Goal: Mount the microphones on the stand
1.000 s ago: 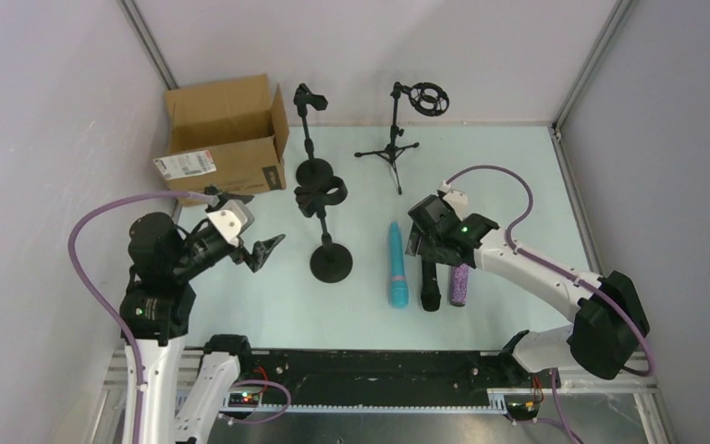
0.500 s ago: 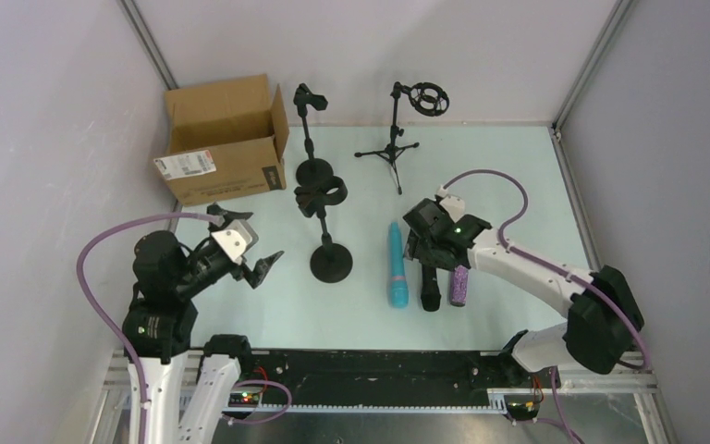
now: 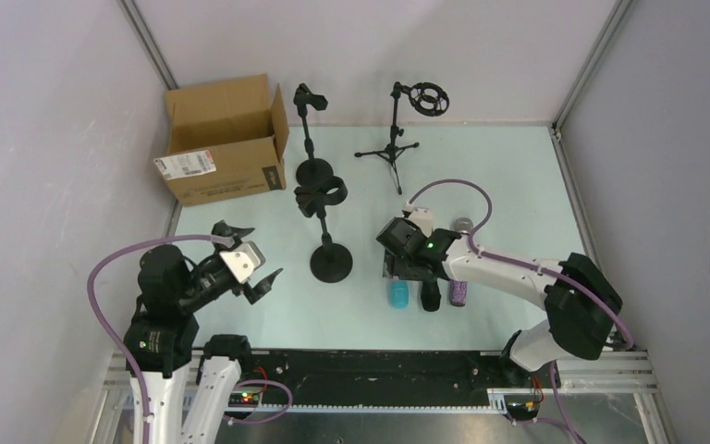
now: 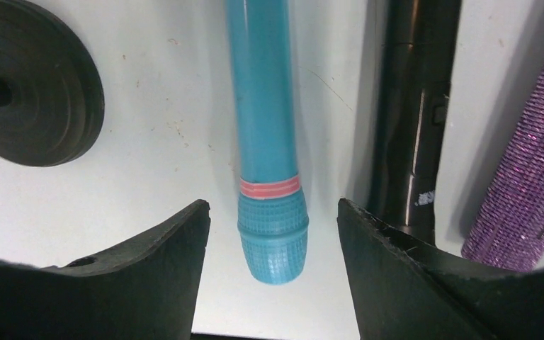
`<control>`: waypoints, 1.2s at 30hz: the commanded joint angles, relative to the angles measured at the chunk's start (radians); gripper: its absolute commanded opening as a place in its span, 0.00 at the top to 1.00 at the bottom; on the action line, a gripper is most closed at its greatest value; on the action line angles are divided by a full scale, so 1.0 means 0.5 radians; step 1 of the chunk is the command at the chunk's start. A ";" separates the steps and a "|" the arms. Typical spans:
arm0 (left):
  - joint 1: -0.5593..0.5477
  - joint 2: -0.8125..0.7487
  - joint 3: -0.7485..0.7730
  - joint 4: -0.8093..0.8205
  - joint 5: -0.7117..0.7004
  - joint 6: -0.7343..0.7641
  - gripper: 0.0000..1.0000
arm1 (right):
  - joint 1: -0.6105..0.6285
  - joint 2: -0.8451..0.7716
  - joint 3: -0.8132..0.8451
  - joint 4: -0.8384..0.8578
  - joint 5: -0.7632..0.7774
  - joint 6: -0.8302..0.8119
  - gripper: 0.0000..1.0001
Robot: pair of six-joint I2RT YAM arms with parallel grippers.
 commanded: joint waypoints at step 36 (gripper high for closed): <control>-0.005 0.046 0.075 -0.015 0.041 0.116 0.00 | -0.448 0.116 -0.175 0.173 0.010 -0.351 0.29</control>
